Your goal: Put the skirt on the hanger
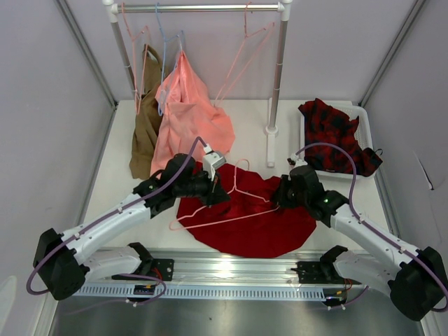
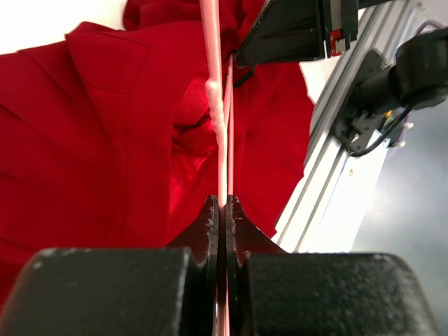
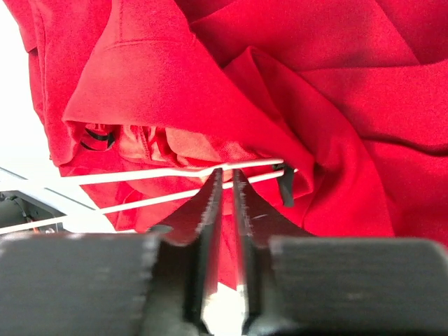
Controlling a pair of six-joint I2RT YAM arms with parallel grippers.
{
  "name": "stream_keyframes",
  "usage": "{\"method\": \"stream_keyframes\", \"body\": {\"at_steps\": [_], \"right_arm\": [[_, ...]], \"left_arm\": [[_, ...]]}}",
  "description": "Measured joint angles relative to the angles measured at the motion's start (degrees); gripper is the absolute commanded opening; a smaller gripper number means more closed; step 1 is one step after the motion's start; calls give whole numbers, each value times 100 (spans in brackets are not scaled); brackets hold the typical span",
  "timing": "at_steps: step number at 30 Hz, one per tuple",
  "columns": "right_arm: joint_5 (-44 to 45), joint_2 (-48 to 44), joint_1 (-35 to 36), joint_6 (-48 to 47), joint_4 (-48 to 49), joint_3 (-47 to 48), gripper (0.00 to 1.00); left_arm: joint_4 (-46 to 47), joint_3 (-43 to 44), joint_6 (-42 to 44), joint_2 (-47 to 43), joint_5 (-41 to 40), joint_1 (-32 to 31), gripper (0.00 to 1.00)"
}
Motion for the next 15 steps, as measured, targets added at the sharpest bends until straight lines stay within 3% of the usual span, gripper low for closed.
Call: {"method": "stream_keyframes", "body": {"at_steps": [7, 15], "right_arm": [[297, -232, -118, -50, -247, 0, 37], [496, -415, -258, -101, -468, -33, 41]], "left_arm": [[654, -291, -402, 9, 92, 0, 0], [935, -332, -501, 50, 254, -4, 0]]}}
